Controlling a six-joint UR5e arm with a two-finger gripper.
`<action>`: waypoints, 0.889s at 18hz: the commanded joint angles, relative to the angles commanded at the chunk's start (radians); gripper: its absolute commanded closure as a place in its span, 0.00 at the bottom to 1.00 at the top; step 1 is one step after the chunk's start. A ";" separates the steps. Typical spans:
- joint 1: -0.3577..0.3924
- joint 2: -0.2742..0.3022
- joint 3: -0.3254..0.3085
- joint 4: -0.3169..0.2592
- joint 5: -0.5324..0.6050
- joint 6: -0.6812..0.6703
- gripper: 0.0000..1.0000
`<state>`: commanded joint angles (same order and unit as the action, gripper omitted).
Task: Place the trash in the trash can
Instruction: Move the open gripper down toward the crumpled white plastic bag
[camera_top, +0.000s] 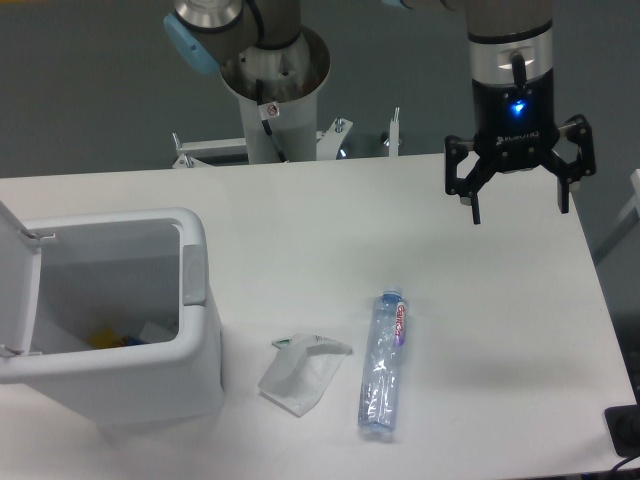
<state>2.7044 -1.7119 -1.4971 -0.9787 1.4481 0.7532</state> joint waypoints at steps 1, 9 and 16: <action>-0.002 -0.003 0.000 0.002 -0.002 0.000 0.00; -0.015 -0.017 -0.040 0.014 -0.005 -0.011 0.00; -0.121 -0.083 -0.169 0.141 -0.009 -0.017 0.00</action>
<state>2.5835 -1.7946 -1.6657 -0.8376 1.4389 0.7363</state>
